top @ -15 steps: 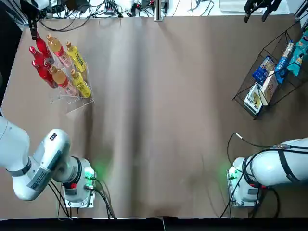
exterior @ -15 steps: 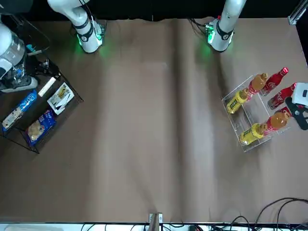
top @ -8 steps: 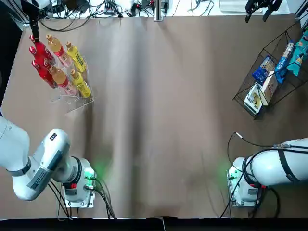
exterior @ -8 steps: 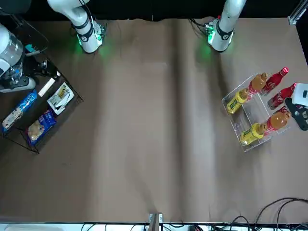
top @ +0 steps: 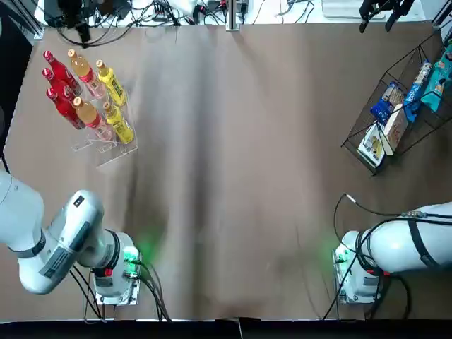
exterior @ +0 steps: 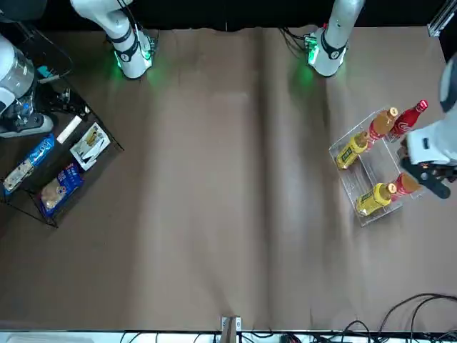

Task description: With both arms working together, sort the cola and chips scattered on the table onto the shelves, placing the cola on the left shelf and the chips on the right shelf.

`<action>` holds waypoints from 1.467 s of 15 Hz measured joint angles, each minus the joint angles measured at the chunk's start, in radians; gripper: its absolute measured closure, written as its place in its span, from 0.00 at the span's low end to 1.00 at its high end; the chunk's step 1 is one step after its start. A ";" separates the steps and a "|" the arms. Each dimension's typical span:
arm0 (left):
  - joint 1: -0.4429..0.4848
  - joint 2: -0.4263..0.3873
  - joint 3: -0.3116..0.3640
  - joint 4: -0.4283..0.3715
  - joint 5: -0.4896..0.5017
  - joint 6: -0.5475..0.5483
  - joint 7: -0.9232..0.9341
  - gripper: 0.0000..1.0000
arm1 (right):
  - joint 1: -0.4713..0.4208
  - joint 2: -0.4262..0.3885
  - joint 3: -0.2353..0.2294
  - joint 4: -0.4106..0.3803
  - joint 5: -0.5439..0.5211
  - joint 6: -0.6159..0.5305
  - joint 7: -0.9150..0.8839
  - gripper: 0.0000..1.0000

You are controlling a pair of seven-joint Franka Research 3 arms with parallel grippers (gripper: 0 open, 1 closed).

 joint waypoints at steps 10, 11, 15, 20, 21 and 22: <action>-0.609 0.025 0.252 0.057 -0.033 0.004 -0.677 0.00 | 0.006 0.001 0.007 0.014 0.001 0.032 0.000 0.00; -0.666 0.015 0.317 0.088 -0.073 0.004 -0.689 0.00 | 0.005 0.001 0.006 0.013 0.001 0.041 0.000 0.00; -0.882 -0.109 0.719 0.155 -0.398 0.003 -0.670 0.00 | 0.002 0.001 0.003 0.011 0.000 0.045 0.000 0.00; -1.067 -0.313 1.119 0.155 -0.671 -0.062 -0.545 0.00 | 0.002 0.001 0.002 0.011 0.000 0.063 0.000 0.00; -1.067 -0.339 1.125 0.148 -0.677 -0.088 -0.535 0.00 | 0.003 0.001 0.003 0.011 0.000 0.066 0.000 0.00; -1.068 -0.355 1.126 0.141 -0.677 -0.100 -0.534 0.00 | 0.003 0.001 0.004 0.011 0.001 0.070 0.000 0.00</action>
